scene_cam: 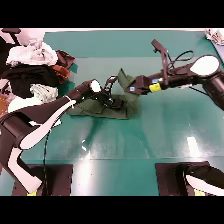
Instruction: Fold the shirts.
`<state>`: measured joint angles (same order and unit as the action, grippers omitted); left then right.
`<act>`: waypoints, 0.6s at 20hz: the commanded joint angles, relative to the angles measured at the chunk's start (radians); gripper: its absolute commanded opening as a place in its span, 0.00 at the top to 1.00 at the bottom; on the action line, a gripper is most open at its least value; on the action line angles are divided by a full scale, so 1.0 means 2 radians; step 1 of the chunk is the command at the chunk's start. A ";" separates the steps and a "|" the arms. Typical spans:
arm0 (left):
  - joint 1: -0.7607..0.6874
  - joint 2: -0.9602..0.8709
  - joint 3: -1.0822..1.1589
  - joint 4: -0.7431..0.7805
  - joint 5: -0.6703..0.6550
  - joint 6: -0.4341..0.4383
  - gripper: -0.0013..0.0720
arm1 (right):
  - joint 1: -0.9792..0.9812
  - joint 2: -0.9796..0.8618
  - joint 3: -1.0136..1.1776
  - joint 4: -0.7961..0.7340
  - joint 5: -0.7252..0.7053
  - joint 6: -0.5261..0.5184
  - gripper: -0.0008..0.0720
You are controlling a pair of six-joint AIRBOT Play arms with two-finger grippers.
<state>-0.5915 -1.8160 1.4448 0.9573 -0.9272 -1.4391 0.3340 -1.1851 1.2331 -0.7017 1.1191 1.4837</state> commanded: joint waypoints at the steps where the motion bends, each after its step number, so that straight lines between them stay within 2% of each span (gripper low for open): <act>1: 0.002 0.034 0.002 -0.023 -0.008 -0.001 0.95 | 0.023 -0.023 0.001 0.058 -0.080 0.009 0.96; 5: 0.031 0.127 0.002 -0.004 -0.033 -0.002 0.95 | 0.021 -0.032 0.001 0.094 -0.089 -0.010 0.96; 9: 0.101 0.227 0.002 0.060 -0.058 -0.069 0.95 | 0.036 -0.031 0.001 0.100 -0.089 -0.009 0.96; 12: 0.158 0.314 0.002 0.178 -0.078 -0.127 0.95 | 0.079 -0.042 0.001 0.118 -0.128 -0.010 0.96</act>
<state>-0.3687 -1.3327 1.4471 1.1198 -1.0424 -1.5829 0.4339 -1.2537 1.2350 -0.5018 0.9264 1.4662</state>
